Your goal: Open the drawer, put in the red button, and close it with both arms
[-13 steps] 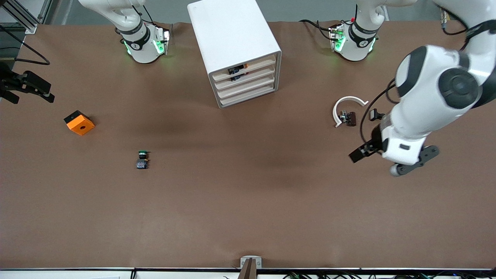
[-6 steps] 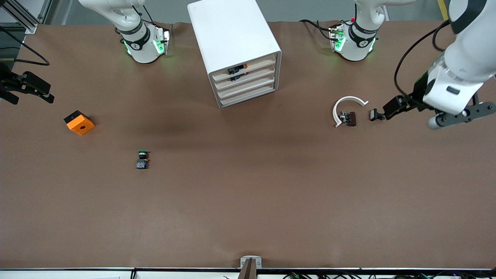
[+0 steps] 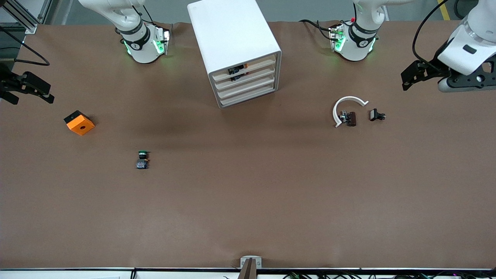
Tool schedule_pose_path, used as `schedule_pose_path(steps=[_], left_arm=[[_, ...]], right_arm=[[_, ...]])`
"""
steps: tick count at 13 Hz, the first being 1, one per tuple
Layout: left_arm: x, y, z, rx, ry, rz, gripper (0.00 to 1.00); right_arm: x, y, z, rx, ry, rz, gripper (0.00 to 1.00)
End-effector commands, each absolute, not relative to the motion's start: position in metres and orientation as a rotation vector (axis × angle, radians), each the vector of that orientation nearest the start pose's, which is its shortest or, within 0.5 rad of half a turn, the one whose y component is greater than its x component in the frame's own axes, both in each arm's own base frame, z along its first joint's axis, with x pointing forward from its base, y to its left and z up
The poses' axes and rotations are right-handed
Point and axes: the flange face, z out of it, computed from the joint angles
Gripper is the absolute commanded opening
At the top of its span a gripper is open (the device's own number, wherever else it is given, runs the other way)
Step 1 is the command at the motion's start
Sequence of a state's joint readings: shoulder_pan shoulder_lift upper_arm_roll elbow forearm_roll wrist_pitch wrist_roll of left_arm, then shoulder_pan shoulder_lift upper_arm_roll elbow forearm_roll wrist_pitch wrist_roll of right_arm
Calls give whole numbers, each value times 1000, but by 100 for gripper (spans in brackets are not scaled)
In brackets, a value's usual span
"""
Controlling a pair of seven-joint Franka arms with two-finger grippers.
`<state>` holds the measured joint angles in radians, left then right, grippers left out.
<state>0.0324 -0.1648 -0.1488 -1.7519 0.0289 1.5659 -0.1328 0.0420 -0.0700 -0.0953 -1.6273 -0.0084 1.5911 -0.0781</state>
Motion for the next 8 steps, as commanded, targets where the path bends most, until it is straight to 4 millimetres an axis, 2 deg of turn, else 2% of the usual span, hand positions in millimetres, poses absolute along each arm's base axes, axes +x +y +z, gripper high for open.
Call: schedule_pose_path(steps=[1,3,8], left_arm=[[495,-48,619,-3096,-17,39,100],[498,-37,624,-3102,-57,24,100],[508,-35,630,-3122,-74,69,100]], right_arm=[[535,-32,641,-3153,-53,-49,100],[535,-32,641,-3155,-53,-49,100],[535,-35,649,-3155,-43,-76,100]])
